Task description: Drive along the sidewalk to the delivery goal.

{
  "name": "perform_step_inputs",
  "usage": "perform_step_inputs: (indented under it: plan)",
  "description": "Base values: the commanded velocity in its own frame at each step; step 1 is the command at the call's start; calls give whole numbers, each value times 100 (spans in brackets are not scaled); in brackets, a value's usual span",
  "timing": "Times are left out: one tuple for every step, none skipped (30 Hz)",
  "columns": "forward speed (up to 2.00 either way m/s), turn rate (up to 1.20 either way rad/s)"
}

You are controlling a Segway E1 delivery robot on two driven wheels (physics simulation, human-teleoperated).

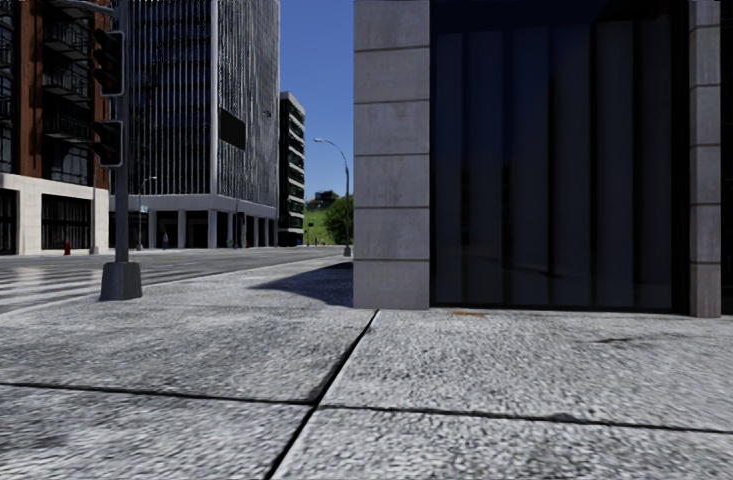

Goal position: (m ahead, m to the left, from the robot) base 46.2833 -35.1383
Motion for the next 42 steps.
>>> perform_step_inputs:
  plan:
    - [144, 31]
    - [144, 31]
    - [144, 31]
    - [144, 31]
    - [144, 31]
    - [145, 31]
    - [145, 31]
    - [145, 31]
    - [145, 31]
    - [147, 31]
    - [148, 31]
    - [151, 31]
    - [154, 31]
    - [159, 31]
    - [159, 31]
    - [200, 31]
    - [200, 31]
    - [200, 31]
    - [200, 31]
    - [200, 31]
    - [200, 31]
    - [200, 31]
    - [200, 31]
    - [200, 31]
    - [200, 31]
    - [200, 31]
    - [200, 31]
    - [200, 31]
    - [200, 31]
    - [200, 31]
    - [200, 31]
    - [200, 31]
    - [200, 31]
    - [200, 31]
    - [200, 31]
    - [200, 31]
    - [200, 31]
    - [200, 31]
    - [200, 31]
    - [200, 31]
    - [200, 31]
    - [200, 31]
